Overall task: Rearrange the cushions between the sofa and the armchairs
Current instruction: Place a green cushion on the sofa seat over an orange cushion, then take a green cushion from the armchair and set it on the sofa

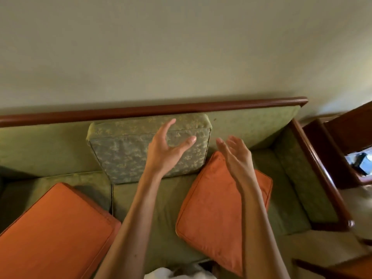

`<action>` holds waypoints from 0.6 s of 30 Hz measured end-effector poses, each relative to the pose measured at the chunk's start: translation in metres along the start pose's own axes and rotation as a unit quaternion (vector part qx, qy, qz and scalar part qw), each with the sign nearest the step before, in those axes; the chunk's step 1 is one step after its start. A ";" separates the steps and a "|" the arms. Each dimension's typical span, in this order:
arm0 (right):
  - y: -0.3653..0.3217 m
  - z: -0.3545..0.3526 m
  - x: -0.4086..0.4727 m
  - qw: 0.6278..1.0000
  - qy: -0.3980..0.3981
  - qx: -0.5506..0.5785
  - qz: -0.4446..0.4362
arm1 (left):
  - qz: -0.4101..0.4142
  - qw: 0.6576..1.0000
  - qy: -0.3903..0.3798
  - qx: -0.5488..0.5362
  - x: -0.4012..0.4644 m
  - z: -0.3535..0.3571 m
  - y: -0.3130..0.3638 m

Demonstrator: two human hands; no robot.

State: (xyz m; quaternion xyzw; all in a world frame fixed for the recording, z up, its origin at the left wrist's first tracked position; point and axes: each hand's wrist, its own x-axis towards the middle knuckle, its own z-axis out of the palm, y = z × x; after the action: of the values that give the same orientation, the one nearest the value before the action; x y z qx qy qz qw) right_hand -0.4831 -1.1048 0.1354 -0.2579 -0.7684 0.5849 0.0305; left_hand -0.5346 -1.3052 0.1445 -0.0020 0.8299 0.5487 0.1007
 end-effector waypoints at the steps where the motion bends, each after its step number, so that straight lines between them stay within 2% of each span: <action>1: -0.001 -0.008 -0.009 1.000 0.002 0.006 -0.006 | 0.013 1.000 -0.003 0.003 -0.006 0.002 0.007; 10: 0.012 -0.109 -0.092 0.997 0.057 0.033 -0.048 | 0.103 0.994 -0.028 0.008 -0.090 0.060 0.074; 18: 0.062 -0.261 -0.207 0.979 0.188 0.059 -0.059 | 0.208 0.966 -0.154 0.003 -0.210 0.189 0.138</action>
State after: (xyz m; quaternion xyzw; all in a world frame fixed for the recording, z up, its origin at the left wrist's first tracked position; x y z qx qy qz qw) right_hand -0.1900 -0.9523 0.2133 -0.3149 -0.7269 0.5678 0.2238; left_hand -0.3130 -1.1004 0.2341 0.2554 0.7881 0.5491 0.1106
